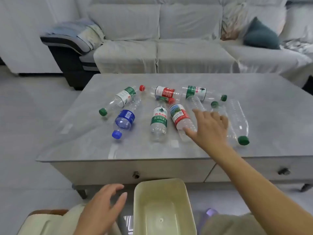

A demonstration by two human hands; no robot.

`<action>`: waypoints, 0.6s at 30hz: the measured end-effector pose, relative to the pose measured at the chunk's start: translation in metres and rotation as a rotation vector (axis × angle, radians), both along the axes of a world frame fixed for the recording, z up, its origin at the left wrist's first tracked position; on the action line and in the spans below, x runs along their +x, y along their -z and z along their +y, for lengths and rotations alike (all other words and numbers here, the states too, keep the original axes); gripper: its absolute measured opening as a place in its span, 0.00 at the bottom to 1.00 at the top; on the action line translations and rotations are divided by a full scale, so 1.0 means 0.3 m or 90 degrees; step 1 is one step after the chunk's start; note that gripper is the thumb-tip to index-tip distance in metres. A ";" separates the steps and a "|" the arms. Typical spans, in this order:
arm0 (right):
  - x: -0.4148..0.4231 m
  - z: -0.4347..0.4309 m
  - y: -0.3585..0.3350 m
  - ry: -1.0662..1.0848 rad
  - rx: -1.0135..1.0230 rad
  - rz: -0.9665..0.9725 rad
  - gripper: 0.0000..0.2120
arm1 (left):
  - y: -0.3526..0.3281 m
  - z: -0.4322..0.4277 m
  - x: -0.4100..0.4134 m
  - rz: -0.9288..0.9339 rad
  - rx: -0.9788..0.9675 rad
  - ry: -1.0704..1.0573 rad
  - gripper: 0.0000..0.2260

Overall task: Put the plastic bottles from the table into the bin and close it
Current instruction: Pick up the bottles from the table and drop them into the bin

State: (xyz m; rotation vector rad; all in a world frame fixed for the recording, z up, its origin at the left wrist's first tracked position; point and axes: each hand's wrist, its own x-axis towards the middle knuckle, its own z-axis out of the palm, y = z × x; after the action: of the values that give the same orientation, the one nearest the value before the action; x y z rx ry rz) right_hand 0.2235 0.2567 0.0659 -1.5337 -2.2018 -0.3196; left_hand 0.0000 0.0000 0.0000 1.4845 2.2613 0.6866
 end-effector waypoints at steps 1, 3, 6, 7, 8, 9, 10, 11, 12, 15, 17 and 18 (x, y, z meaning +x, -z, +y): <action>-0.038 0.035 -0.005 0.002 -0.036 -0.070 0.33 | -0.001 -0.002 0.031 -0.044 -0.025 0.007 0.05; -0.098 0.074 0.017 0.000 -0.104 -0.164 0.34 | 0.042 0.018 0.011 -0.013 -0.099 0.024 0.14; -0.119 0.107 0.065 -0.003 -0.158 -0.160 0.32 | 0.080 0.045 0.003 0.078 -0.157 0.046 0.24; -0.106 0.112 0.061 0.006 -0.161 -0.141 0.31 | 0.083 0.057 0.000 0.076 -0.182 0.038 0.19; -0.088 0.113 0.043 0.012 -0.155 -0.109 0.30 | 0.088 0.067 -0.006 0.070 -0.189 0.030 0.15; -0.067 0.105 0.012 0.013 -0.140 -0.074 0.29 | 0.099 0.080 -0.016 0.073 -0.201 0.027 0.13; -0.042 0.086 -0.033 0.007 -0.132 -0.024 0.31 | 0.108 0.093 -0.031 0.083 -0.212 0.022 0.12; -0.007 0.057 -0.083 -0.013 -0.122 0.042 0.33 | 0.112 0.107 -0.043 0.093 -0.232 0.016 0.12; 0.031 0.012 -0.143 -0.043 -0.117 0.114 0.34 | 0.115 0.119 -0.053 0.096 -0.251 0.013 0.12; 0.162 -0.183 -0.326 -0.151 -0.088 0.210 0.31 | 0.125 0.134 -0.057 0.074 -0.265 0.008 0.13; 0.215 -0.354 -0.366 -0.203 -0.085 0.188 0.27 | 0.132 0.132 -0.042 0.043 -0.265 0.014 0.13; 0.212 -0.433 -0.334 -0.229 -0.092 0.145 0.25 | 0.134 0.127 -0.034 0.029 -0.265 0.021 0.14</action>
State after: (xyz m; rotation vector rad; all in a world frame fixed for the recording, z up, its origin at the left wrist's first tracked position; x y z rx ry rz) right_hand 0.2871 0.1267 0.1661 -1.1418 -2.2957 0.1229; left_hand -0.0103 0.0381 -0.0402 1.3376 2.2307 0.1558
